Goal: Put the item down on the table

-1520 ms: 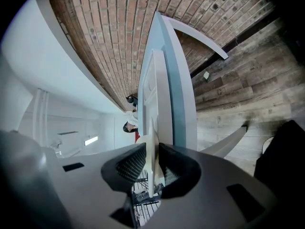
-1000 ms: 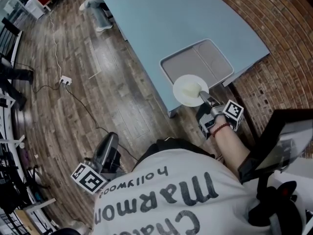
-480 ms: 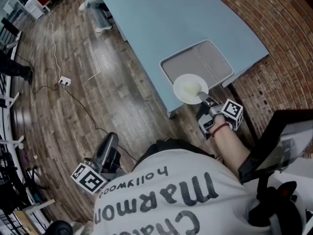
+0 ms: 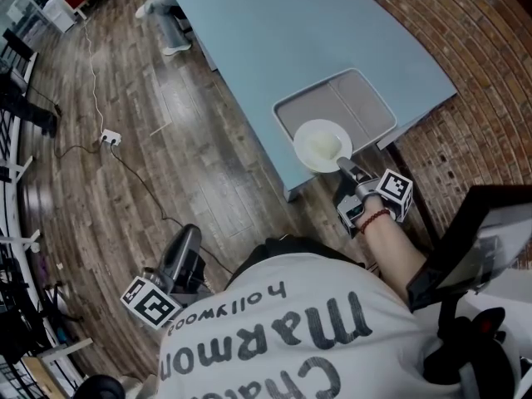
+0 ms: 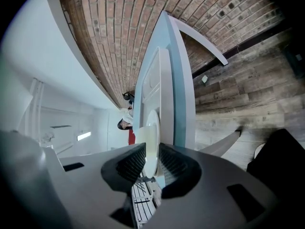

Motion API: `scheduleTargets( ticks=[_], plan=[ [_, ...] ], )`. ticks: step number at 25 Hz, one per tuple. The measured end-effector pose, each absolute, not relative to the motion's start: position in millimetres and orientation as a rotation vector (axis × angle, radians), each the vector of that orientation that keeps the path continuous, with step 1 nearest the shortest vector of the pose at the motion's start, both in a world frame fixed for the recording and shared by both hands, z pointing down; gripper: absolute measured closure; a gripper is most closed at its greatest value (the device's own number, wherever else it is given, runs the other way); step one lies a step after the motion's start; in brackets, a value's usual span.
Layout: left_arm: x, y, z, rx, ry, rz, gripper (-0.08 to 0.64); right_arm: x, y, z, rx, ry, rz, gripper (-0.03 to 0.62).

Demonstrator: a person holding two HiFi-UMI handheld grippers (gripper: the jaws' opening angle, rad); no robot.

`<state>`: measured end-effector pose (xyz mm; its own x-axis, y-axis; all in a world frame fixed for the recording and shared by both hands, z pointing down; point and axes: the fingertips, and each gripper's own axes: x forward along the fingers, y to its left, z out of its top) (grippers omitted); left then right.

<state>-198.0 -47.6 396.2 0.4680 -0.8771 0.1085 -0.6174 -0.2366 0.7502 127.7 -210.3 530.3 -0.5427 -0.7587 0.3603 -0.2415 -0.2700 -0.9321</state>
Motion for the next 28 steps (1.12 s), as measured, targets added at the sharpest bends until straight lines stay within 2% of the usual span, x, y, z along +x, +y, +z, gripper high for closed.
scheduleTargets(
  ticks=[28],
  plan=[
    [-192,-37,388,1.961,-1.237,-0.446,0.497,136,-197,515,-1.222,1.585,-1.87,0.518]
  ],
)
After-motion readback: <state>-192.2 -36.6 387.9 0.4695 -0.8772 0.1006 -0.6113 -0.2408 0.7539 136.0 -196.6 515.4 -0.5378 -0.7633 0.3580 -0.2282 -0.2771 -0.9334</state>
